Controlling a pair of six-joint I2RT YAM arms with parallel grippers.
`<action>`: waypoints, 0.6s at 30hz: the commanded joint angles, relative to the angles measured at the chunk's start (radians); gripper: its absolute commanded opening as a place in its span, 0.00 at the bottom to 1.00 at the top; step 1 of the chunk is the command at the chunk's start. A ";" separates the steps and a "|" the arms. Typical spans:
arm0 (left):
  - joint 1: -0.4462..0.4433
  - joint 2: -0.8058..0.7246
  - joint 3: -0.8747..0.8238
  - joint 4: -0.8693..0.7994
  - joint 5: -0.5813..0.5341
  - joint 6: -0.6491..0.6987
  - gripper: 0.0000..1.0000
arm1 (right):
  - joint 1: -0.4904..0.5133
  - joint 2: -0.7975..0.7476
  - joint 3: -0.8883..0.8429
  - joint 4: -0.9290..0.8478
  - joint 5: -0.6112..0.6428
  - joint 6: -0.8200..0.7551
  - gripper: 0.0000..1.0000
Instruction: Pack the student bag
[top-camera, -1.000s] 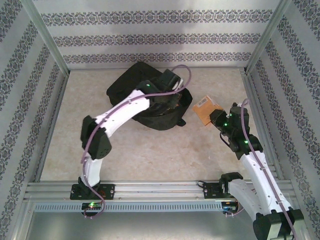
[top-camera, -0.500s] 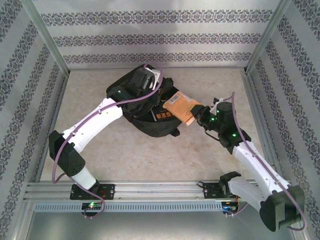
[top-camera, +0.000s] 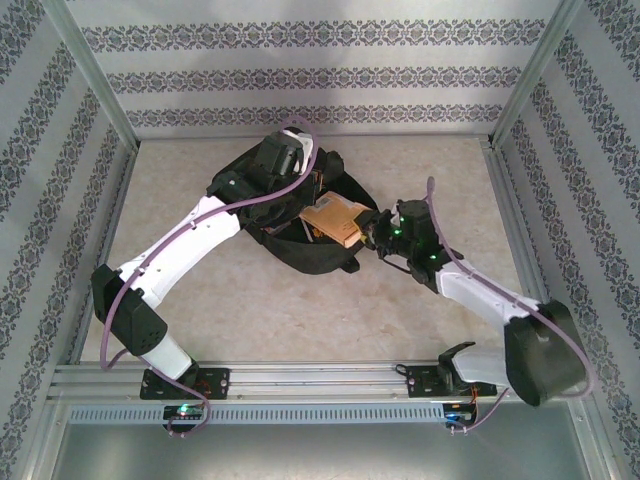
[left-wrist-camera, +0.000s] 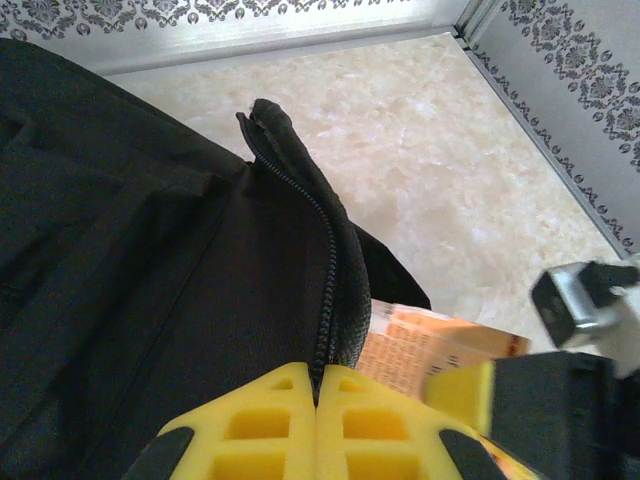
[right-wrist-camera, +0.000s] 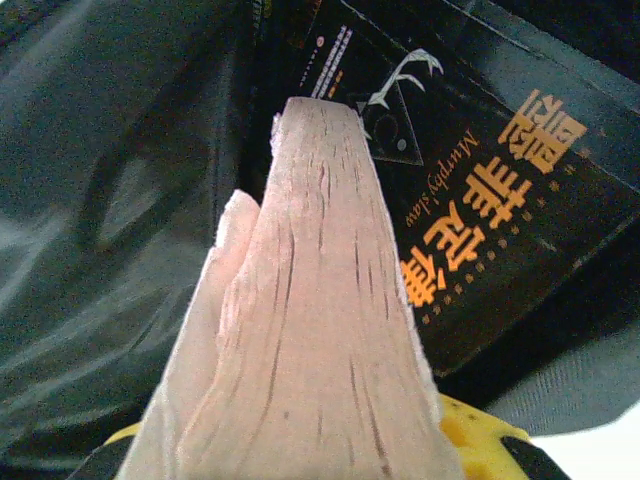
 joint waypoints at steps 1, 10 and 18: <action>0.005 -0.069 0.033 0.092 0.052 -0.032 0.00 | 0.031 0.074 0.055 0.218 0.028 0.031 0.00; 0.005 -0.086 0.017 0.107 0.109 -0.071 0.00 | 0.112 0.504 0.221 0.693 0.005 0.109 0.00; 0.005 -0.089 -0.014 0.125 0.122 -0.089 0.00 | 0.164 0.732 0.518 0.499 -0.014 0.021 0.21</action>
